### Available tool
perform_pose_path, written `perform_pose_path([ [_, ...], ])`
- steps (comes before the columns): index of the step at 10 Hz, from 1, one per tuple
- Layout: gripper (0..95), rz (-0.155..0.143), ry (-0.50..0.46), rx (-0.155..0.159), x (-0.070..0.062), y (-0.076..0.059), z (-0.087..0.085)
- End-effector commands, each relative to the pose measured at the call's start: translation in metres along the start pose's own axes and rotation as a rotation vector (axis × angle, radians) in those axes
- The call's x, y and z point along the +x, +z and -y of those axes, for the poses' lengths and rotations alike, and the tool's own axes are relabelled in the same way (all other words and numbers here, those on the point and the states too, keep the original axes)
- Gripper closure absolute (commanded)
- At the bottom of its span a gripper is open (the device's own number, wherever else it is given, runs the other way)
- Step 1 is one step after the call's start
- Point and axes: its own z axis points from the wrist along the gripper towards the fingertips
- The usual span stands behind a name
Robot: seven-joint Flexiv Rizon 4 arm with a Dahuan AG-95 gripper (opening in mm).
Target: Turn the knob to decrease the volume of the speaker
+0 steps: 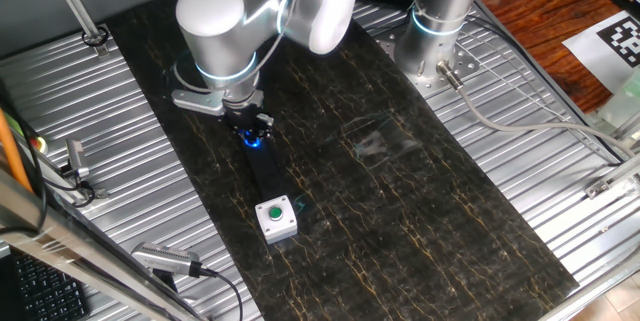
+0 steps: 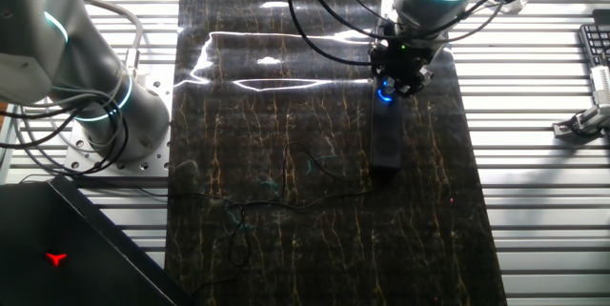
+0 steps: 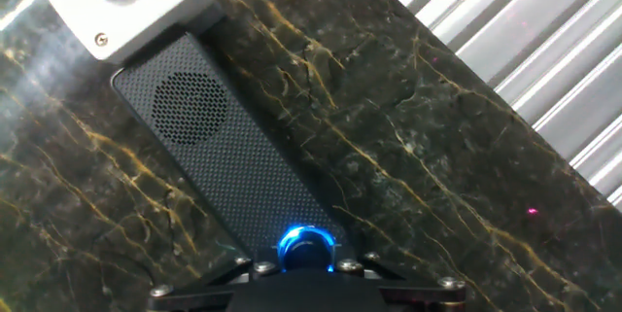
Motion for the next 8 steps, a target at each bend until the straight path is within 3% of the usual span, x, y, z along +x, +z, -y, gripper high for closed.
perform_pose_path([
  [1,95.0,0.001,-0.134,0.001,0.0001,0.0001,-0.0001],
  [3,95.0,0.015,-0.247,-0.004,0.0001,0.0001,-0.0001],
  [5,95.0,0.022,-0.452,0.006,0.0002,0.0,-0.0002],
  [8,95.0,0.02,-0.612,0.013,0.0002,0.0,-0.0002],
])
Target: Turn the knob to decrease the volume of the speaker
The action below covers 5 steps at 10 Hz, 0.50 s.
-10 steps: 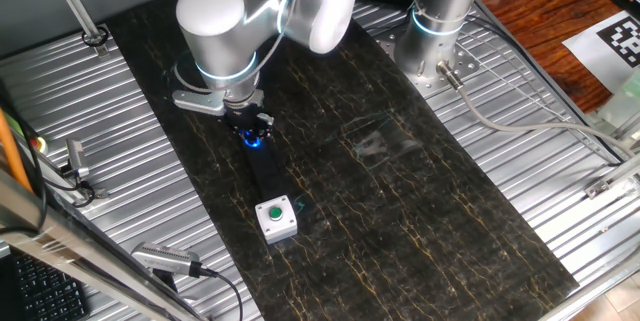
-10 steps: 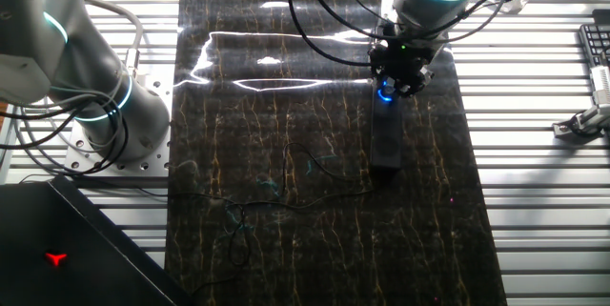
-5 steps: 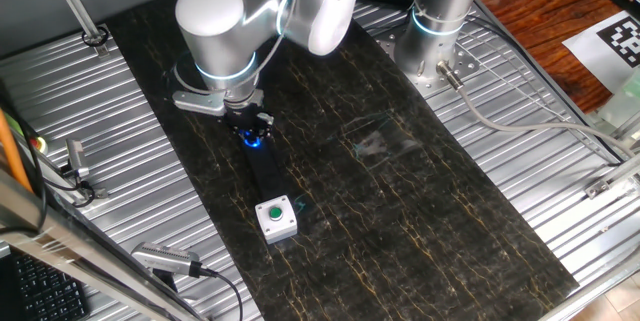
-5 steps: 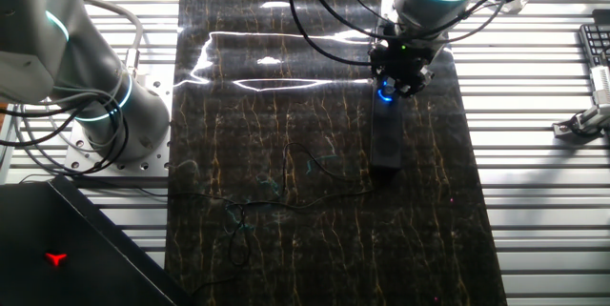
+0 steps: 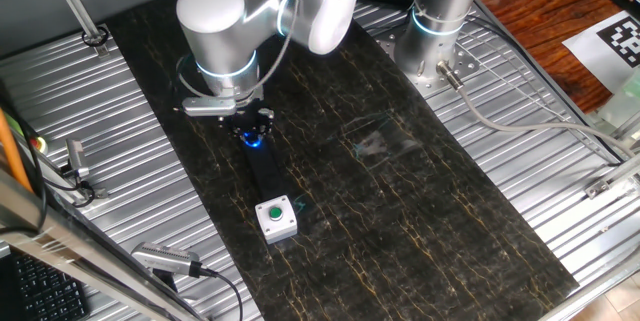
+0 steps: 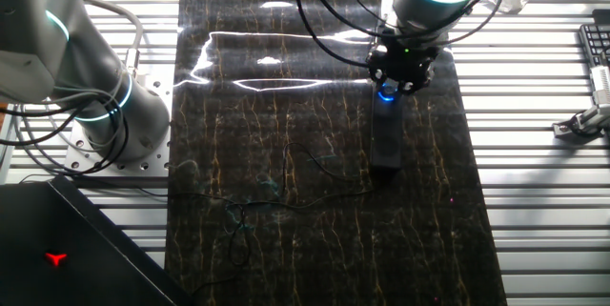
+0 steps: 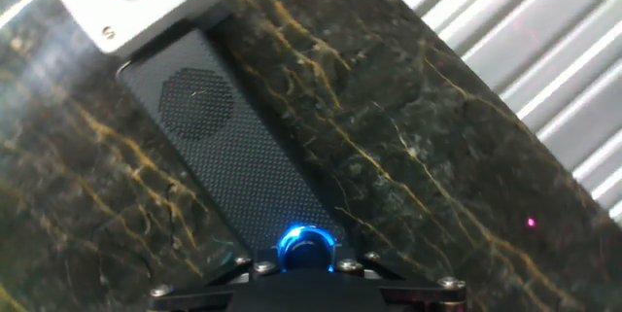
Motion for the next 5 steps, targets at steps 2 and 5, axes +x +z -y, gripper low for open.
perform_pose_path([
  [2,95.0,0.004,-0.298,0.015,-0.0006,0.0001,-0.0004],
  [5,95.0,0.007,-0.409,0.022,-0.0006,0.0001,-0.0004],
])
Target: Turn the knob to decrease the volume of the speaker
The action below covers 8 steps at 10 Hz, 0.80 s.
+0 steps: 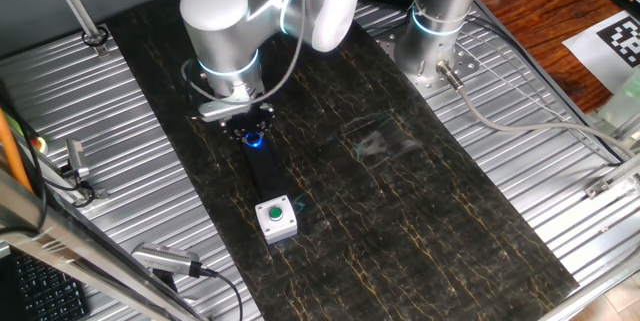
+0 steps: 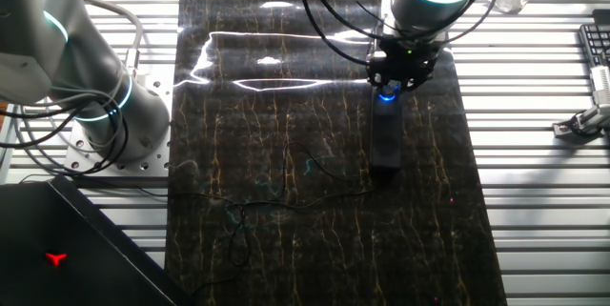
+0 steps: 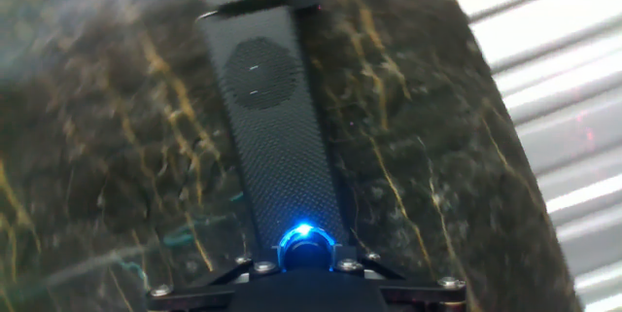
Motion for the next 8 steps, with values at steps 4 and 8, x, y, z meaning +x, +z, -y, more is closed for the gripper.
perform_pose_path([
  [4,95.0,-0.002,-0.225,0.01,-0.0005,0.0001,-0.0002],
  [8,76.0,-0.007,-0.328,0.021,-0.0005,0.0,-0.0001],
])
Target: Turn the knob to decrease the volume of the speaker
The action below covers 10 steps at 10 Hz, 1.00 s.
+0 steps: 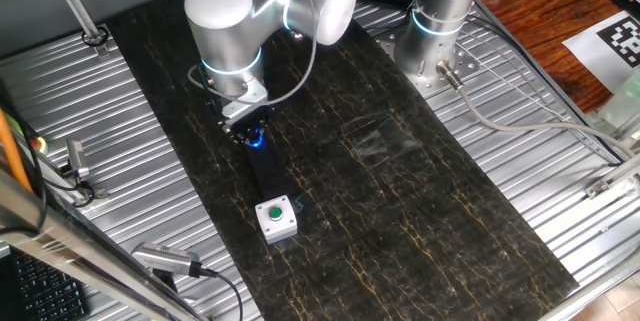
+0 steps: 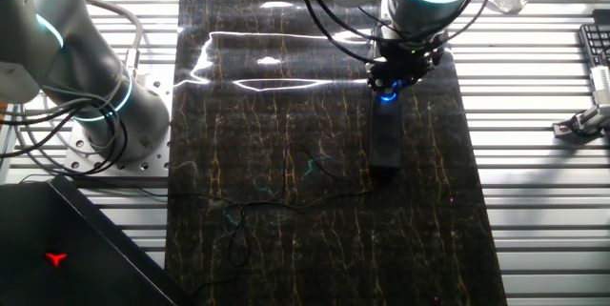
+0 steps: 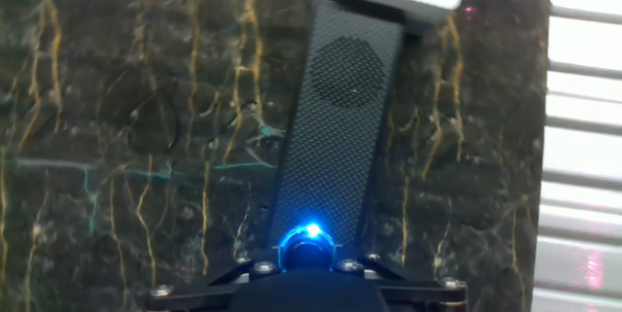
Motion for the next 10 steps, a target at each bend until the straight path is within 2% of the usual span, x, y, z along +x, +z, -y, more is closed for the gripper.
perform_pose_path([
  [1,76.0,-0.007,-0.082,0.015,0.0001,0.0002,-0.0001],
  [8,76.0,-0.022,-0.227,0.019,0.0001,0.0001,-0.0001],
  [9,95.0,-0.024,-0.25,0.019,0.0001,0.0001,-0.0001],
  [10,95.0,-0.024,-0.279,0.02,0.0001,0.0001,-0.0001],
])
